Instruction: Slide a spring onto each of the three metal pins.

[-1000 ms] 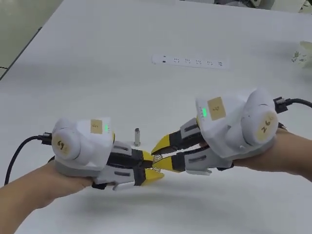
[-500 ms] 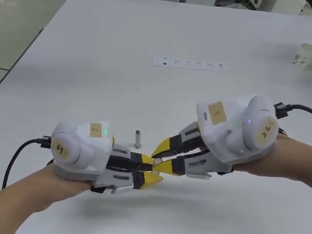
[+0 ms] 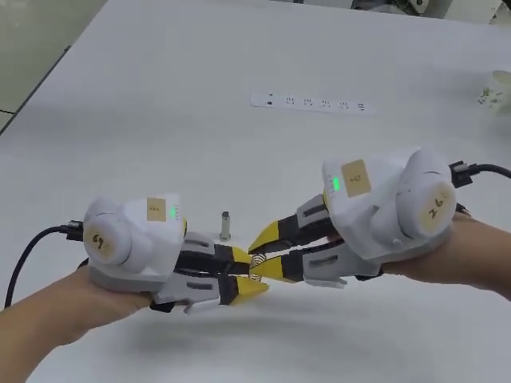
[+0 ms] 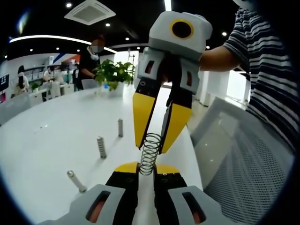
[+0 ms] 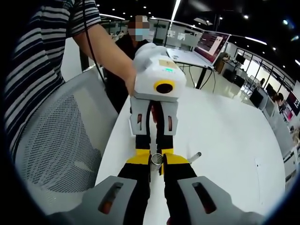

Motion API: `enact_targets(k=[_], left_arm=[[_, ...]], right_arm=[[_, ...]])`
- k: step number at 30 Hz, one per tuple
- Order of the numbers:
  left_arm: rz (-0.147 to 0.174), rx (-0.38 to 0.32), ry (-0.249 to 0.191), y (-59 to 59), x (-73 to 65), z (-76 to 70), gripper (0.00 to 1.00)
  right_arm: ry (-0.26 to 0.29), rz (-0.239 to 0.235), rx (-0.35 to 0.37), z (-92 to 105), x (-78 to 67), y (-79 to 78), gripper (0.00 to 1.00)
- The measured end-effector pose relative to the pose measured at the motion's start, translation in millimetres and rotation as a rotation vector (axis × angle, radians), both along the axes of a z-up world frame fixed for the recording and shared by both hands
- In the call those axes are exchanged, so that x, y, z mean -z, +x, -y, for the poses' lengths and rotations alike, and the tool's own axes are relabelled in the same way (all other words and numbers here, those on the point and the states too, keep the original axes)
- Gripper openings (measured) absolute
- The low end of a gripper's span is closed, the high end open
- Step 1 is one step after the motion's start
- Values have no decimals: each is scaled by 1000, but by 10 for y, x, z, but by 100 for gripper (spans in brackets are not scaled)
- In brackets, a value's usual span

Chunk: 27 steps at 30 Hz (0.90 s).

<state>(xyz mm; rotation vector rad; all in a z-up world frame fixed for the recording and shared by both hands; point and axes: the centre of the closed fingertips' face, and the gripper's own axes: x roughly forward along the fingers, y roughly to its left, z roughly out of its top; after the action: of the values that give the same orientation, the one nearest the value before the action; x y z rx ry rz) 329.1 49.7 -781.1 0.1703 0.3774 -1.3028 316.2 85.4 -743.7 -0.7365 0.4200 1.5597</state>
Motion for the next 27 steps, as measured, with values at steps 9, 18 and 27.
enact_targets(k=[9, 18, 27], left_arm=[[-11, -24, -18, 22, -20, -11, 8], [-15, -43, -25, 31, -17, -43, 13], [-25, -72, -29, 58, -17, -99, 22]], right_arm=[[-10, 9, 8, 16, 29, 31, 7], [-10, 9, 20, 25, 50, 51, 7], [-9, 17, 28, 26, 67, 81, 7]])
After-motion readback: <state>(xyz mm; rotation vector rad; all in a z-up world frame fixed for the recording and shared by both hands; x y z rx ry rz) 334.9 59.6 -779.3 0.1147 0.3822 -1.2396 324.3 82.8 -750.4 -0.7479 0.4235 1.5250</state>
